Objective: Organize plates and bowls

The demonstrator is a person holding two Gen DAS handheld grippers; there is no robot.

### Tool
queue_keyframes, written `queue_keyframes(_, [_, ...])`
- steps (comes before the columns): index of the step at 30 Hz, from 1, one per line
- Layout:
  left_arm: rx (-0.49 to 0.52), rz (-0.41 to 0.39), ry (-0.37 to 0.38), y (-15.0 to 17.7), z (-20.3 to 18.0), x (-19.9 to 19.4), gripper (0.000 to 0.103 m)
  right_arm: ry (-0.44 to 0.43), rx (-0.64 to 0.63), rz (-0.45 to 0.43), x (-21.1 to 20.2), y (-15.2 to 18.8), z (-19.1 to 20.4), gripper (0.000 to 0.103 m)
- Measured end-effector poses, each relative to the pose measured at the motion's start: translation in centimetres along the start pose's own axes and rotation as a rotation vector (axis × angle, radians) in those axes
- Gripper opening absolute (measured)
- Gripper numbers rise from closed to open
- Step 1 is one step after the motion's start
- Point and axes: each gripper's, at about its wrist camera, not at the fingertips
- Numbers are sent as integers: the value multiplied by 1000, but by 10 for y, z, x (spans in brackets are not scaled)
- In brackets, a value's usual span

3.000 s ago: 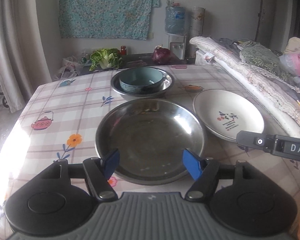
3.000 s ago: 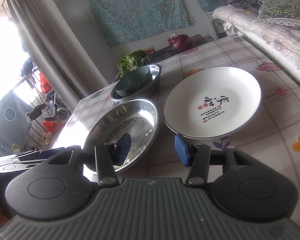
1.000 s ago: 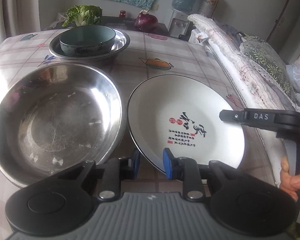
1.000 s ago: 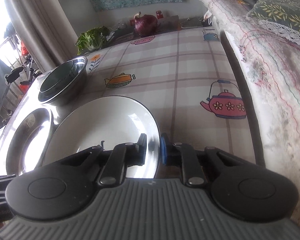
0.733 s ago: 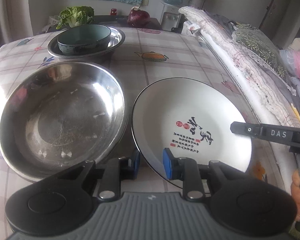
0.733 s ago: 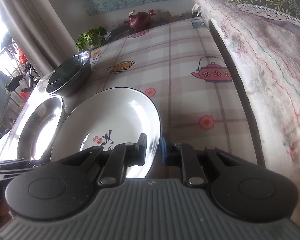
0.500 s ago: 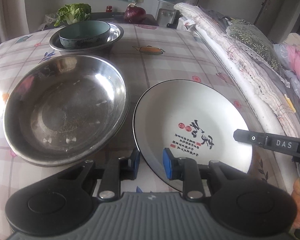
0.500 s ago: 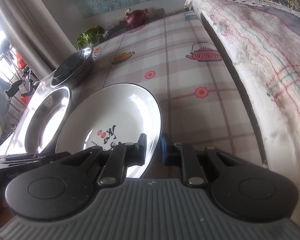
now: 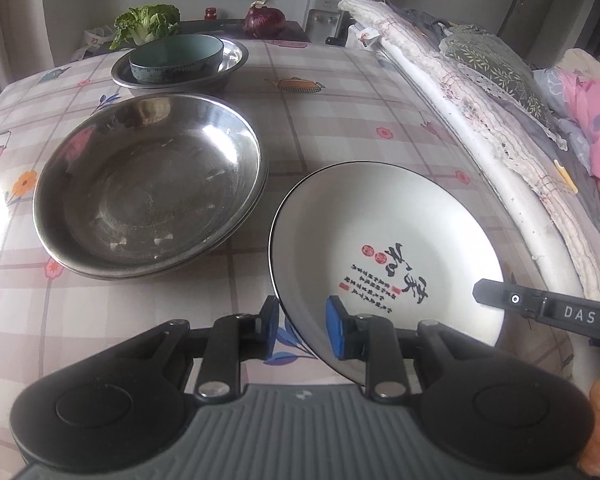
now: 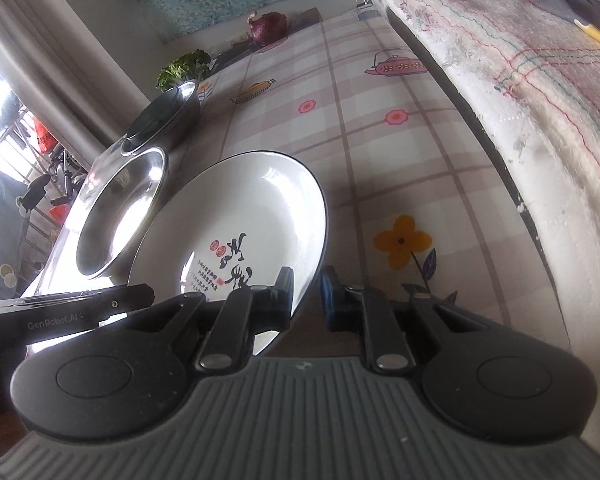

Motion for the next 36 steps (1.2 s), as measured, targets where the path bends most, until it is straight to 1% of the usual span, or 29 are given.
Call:
queue_keyframes(4, [13, 1, 9, 4, 2, -4, 26, -7, 7, -4, -5, 8, 2, 15])
queue_keyframes(7, [7, 9, 33, 2, 4, -2, 32, -14, 17, -11, -6, 11, 3, 16])
queue_keyframes(9, [24, 9, 29, 1, 2, 0, 35, -9, 24, -14, -6, 10, 3, 16])
queue_keyframes(14, [50, -3, 19, -3, -1, 10, 36, 63, 15, -43, -5, 6, 5, 21])
queue_keyframes(19, [73, -20, 6, -5, -4, 17, 36, 118, -5, -71, 4, 3, 10, 21])
queue_keyframes(22, [74, -29, 1, -6, -3, 20, 35, 143, -10, -78, 11, 5, 14, 21])
queue_keyframes(26, [66, -35, -7, -7, 1, 19, 26, 134, -13, -84, 16, 5, 19, 17])
queue_keyframes(27, [63, -34, -5, -7, 2, 18, 25, 150, -26, -83, 16, 5, 23, 17])
queue_keyframes(30, [77, -43, -1, -6, 3, 12, 25, 177, -63, -77, 16, 6, 29, 18])
queue_keyframes(33, [142, -97, 15, 3, 3, 3, 25, 175, -63, -70, 12, 9, 30, 18])
queue_keyframes(36, [159, -97, 41, 10, 8, 1, 25, 169, -69, -67, 8, 15, 31, 18])
Point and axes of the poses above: each gripper's, at about its wrist camera, not at the fingertips, and x roughly the way its jaws point, z to its left, y to its underside, and after that the axes turned 10 degrees about -x, right-handed
